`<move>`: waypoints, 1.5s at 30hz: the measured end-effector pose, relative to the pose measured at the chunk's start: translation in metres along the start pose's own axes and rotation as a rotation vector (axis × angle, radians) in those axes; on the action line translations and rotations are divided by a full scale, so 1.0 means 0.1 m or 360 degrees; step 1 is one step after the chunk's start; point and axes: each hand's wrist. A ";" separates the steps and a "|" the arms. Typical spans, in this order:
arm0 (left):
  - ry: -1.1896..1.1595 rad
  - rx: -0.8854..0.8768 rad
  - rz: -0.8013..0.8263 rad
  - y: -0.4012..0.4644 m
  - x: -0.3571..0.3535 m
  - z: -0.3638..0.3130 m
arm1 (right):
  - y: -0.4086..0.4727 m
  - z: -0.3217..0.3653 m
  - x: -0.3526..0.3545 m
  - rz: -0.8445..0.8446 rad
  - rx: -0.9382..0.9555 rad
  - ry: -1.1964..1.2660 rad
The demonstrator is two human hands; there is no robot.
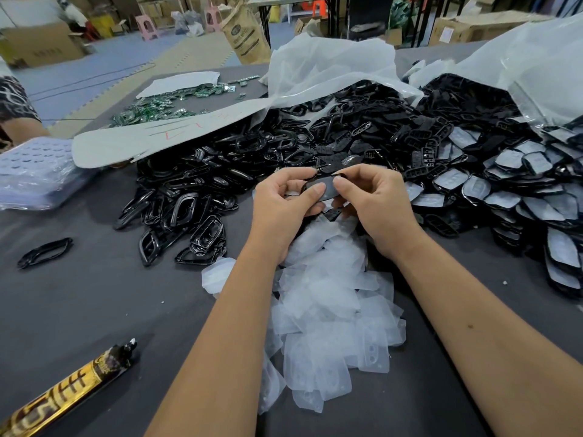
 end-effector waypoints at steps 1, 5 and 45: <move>0.0051 -0.0032 -0.0034 0.00 0.00 0.00 | 0.00 0.00 0.00 -0.0005 -0.0004 0.0007; 0.0154 -0.0126 -0.0089 0.01 0.01 0.02 | -0.01 0.00 0.00 0.0002 -0.0025 0.0050; 0.0240 -0.0145 -0.0417 0.03 -0.04 0.04 | -0.05 -0.02 -0.11 -0.0164 0.0051 0.0054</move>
Point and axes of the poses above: each hand's wrist, its own y-axis towards the middle knuckle, its own x-axis out of the back of the hand, z = x × y, and after that the axes turned 7 degrees about z, right-handed
